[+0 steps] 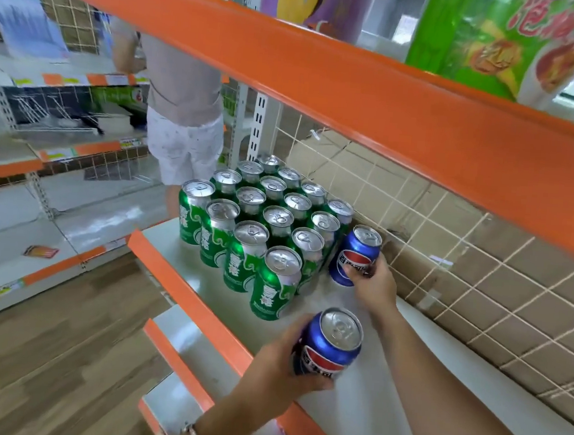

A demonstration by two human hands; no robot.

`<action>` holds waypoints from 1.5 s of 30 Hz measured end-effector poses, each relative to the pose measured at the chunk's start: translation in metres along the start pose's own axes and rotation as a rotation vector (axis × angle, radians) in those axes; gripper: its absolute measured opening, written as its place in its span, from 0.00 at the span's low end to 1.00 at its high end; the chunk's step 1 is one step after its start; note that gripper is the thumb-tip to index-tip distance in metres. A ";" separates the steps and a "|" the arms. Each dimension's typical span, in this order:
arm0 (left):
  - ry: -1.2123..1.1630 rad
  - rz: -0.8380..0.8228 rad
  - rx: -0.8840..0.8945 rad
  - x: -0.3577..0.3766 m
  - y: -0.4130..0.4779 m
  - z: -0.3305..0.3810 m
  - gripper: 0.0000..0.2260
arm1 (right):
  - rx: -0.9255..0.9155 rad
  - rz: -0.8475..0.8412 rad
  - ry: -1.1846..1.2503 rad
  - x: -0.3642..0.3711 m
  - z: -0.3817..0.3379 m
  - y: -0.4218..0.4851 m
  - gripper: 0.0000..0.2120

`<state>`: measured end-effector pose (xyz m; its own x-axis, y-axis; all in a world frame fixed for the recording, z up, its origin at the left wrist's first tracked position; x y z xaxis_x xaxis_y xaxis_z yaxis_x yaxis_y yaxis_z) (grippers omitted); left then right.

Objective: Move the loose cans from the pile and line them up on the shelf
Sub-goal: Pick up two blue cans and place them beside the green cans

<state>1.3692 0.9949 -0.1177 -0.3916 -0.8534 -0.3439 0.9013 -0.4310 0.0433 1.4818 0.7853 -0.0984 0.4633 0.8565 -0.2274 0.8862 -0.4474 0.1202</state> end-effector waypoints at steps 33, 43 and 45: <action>0.097 0.009 -0.067 0.011 0.049 0.015 0.29 | 0.284 -0.236 0.269 -0.001 -0.014 -0.093 0.16; 0.332 0.033 -0.100 0.010 0.035 -0.002 0.33 | 0.039 -0.010 0.317 0.011 -0.023 -0.046 0.27; 0.348 0.015 -0.122 0.012 0.037 -0.006 0.32 | 0.006 -0.014 0.242 0.015 -0.023 -0.039 0.28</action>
<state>1.3987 0.9710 -0.1257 -0.3110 -0.6992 -0.6437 0.9301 -0.3633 -0.0547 1.4537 0.8214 -0.0847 0.4377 0.8991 0.0097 0.8929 -0.4359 0.1125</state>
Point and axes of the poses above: each hand's wrist, its own y-axis towards the middle knuckle, its own x-axis out of the palm, z = x × y, the point moved 9 cm from there along y, towards the middle knuckle, and after that the axes turned 12 degrees about y, right-handed, at the moved point
